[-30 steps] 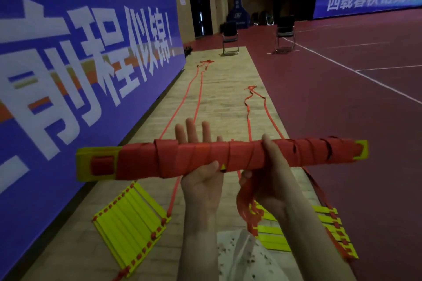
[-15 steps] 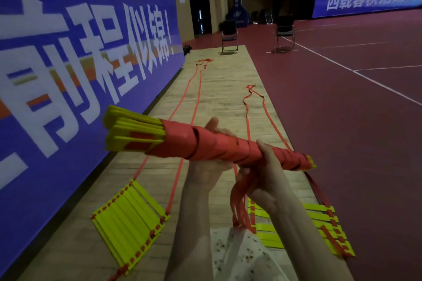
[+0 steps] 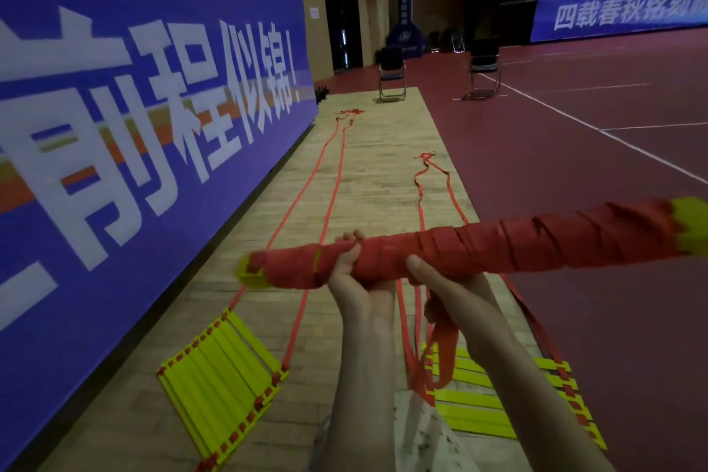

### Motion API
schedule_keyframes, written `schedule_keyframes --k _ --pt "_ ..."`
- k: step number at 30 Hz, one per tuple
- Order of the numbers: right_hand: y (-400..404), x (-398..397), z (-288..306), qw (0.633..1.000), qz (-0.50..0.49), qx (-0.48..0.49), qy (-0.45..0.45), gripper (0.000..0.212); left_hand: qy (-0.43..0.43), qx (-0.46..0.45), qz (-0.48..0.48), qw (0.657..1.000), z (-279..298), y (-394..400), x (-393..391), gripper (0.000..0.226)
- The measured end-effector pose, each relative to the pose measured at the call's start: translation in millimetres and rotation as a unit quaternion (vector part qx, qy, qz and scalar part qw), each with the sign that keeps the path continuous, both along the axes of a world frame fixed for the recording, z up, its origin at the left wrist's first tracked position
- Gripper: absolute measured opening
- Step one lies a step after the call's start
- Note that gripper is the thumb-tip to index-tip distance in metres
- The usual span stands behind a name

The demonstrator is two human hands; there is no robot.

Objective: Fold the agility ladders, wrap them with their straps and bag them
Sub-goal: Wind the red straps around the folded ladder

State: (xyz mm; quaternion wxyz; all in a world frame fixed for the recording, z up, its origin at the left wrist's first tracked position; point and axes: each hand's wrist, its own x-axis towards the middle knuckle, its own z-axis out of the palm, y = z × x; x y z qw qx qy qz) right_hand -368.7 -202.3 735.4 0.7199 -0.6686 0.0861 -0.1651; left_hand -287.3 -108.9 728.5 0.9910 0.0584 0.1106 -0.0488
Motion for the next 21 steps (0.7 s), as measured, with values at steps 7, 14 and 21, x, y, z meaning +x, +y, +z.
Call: schedule_keyframes --k 7,14,21 --pt "12.3 -1.6 11.0 0.922 0.034 0.376 0.088 0.039 -0.483 0.144 -0.003 0.864 -4.7 5.0 -15.0 0.066" --pt "-25.1 9.4 7.6 0.92 0.108 0.362 -0.102 0.018 -0.275 0.295 -0.222 0.888 -2.3 48.6 -21.5 0.037" --pt "-65.5 28.8 2.2 0.965 0.172 0.182 -0.082 0.063 -0.348 0.515 -0.526 0.58 2.7 70.6 -18.3 0.072"
